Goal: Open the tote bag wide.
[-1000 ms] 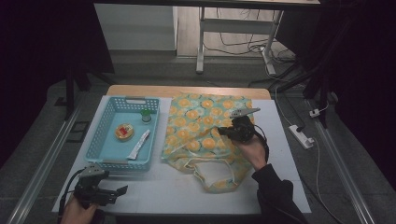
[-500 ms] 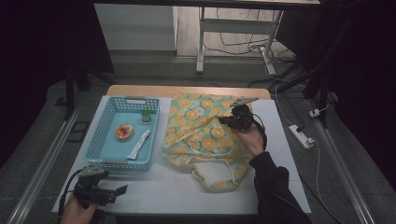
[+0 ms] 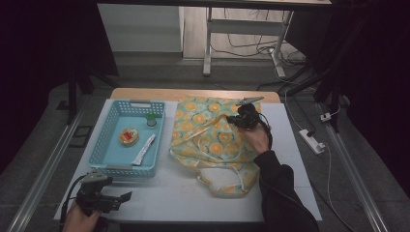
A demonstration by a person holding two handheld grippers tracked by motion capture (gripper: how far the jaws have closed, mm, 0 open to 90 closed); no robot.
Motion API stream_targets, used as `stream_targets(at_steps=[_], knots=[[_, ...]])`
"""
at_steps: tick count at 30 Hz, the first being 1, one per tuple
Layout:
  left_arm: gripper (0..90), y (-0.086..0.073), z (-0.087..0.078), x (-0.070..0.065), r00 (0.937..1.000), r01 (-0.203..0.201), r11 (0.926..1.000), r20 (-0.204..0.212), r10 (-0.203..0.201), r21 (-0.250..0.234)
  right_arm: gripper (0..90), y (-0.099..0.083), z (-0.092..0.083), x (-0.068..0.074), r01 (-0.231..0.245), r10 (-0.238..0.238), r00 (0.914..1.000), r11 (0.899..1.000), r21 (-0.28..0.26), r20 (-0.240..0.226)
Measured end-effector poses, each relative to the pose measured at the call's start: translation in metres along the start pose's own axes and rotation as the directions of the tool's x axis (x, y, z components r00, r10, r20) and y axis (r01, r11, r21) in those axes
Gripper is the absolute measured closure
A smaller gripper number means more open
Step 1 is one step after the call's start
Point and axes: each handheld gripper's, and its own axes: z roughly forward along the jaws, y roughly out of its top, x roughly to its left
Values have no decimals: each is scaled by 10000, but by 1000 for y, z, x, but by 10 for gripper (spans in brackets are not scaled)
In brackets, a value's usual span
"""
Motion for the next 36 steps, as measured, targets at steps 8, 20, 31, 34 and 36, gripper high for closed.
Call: stream_targets(at_steps=[8,20,31,34,36], knots=[[17,0,0,0,10000,5,10000,-3,-5,12,900,-16,20,-1,5,-8,10000,9990,448,63],[17,0,-1,0,10000,-59,10000,-20,59,-41,773,-32,32,-5,-11,-24,9995,9940,1093,315],[18,0,-1,-1,10000,-35,10000,-43,35,-49,439,-22,13,-4,-478,470,9986,9982,362,227],[18,-1,-1,0,10000,-9,10000,-23,9,-86,379,-21,9,-1,-593,591,9982,9980,239,88],[18,-1,-1,0,10000,-11,9999,-9,10,-100,310,-20,7,3,-635,630,9979,9974,352,141]])
